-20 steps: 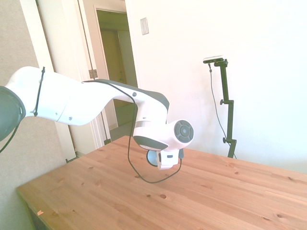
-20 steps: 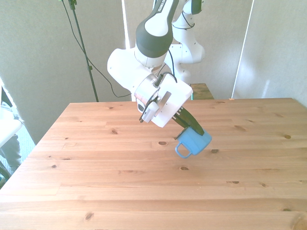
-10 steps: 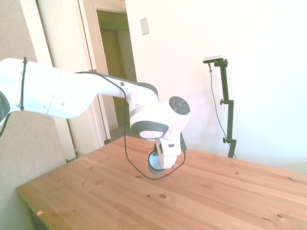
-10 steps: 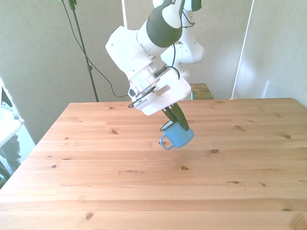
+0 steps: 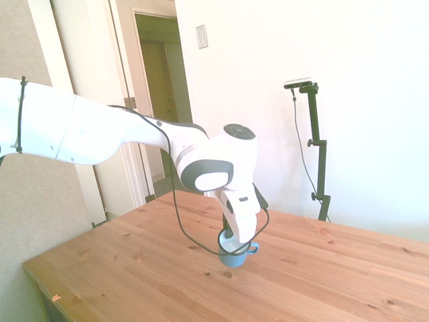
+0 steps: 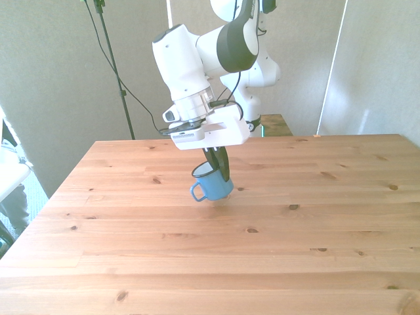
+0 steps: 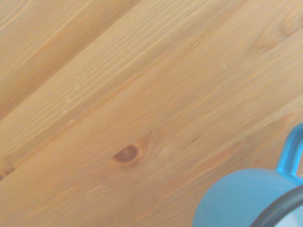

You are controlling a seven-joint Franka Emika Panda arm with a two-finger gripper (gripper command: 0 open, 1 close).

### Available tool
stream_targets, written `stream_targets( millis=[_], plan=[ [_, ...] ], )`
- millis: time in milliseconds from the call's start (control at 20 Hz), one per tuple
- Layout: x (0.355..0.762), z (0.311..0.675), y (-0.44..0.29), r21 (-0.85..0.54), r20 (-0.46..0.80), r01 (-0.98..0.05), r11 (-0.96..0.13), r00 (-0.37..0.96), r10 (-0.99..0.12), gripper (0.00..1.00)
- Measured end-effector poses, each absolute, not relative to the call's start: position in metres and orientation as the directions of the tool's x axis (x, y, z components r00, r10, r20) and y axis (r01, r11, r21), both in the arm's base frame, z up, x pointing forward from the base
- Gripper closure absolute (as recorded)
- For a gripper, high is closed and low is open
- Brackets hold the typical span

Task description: Flip the mug upright

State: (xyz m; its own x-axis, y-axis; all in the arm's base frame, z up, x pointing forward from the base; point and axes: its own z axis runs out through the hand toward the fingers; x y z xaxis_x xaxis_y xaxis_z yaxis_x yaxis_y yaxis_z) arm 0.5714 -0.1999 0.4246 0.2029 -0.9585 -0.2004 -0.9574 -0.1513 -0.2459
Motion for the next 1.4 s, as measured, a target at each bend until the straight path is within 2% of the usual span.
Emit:
stream_targets(
  millis=[550, 850, 1300, 1350, 1400],
  plan=[
    [0.569, 0.43, -0.203, -0.08, 0.063, -0.969, -0.235, 0.23, -0.971, 1.0],
    [0.579, 0.424, -0.174, -0.073, 0.055, -0.968, -0.239, 0.236, -0.97, 1.0],
    [0.594, 0.394, -0.128, -0.032, 0.029, -0.965, -0.261, 0.26, -0.965, 1.0],
    [0.595, 0.394, -0.128, -0.033, 0.03, -0.965, -0.26, 0.259, -0.965, 0.0],
    [0.595, 0.394, -0.128, -0.038, 0.03, -0.966, -0.257, 0.256, -0.966, 0.0]
  ],
)
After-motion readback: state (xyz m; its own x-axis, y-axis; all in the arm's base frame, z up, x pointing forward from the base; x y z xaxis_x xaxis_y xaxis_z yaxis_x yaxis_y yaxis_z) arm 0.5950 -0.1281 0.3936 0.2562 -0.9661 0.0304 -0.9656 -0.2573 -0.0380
